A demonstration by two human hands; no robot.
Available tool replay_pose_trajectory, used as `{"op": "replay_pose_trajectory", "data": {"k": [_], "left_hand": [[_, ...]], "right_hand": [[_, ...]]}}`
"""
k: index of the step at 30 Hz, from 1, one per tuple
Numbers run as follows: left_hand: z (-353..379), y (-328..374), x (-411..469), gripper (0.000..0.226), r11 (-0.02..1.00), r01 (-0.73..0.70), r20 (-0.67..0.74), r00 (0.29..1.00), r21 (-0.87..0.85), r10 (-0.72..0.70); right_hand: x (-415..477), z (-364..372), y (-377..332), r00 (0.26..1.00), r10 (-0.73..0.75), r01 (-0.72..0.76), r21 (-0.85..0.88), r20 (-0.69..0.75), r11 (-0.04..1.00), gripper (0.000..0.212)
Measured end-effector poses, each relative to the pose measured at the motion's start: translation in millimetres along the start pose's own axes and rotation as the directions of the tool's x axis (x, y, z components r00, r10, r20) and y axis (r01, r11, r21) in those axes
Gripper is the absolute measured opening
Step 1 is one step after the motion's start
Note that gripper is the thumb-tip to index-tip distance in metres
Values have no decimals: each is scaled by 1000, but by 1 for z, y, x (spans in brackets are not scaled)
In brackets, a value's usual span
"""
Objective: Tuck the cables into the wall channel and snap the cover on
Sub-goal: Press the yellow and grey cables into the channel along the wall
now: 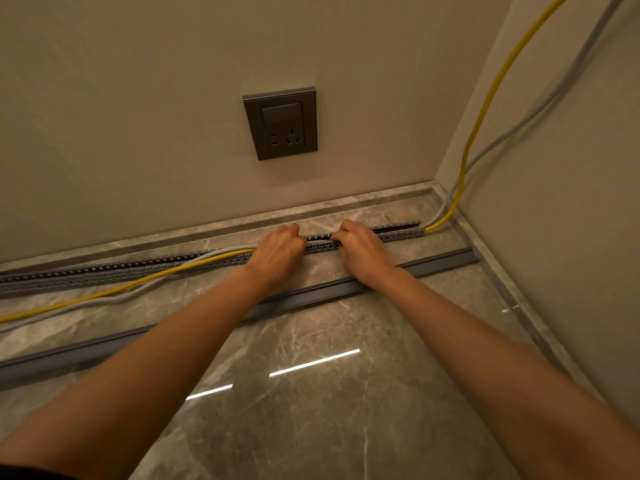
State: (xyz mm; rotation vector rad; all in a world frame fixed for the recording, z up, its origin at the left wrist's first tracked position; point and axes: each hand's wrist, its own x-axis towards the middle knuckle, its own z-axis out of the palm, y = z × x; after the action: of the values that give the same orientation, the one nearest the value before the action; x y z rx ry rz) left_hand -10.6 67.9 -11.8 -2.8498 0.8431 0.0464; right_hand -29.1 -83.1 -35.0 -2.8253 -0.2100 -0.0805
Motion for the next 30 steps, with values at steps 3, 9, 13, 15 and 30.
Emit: {"op": "replay_pose_trajectory", "data": {"k": [3, 9, 13, 15, 30], "left_hand": [[0, -2, 3, 27, 1000, 25, -8, 1000, -17, -26], [3, 3, 0, 28, 995, 77, 18, 997, -58, -76], [1, -2, 1, 29, 986, 119, 42, 993, -114, -115], [-2, -1, 1, 29, 982, 107, 33, 994, -153, -103], [12, 22, -9, 43, 954, 40, -66, 996, -298, -62]], "right_hand": [[0, 4, 0, 999, 23, -23, -2, -48, 1000, 27], [4, -7, 0, 999, 49, -49, -44, 7, 998, 30], [2, -11, 2, 997, 63, -61, -44, 40, 997, 33], [-4, -11, 2, 998, 47, -47, -23, 34, 999, 33], [-11, -11, 4, 1000, 13, -12, -42, 26, 999, 34]]}}
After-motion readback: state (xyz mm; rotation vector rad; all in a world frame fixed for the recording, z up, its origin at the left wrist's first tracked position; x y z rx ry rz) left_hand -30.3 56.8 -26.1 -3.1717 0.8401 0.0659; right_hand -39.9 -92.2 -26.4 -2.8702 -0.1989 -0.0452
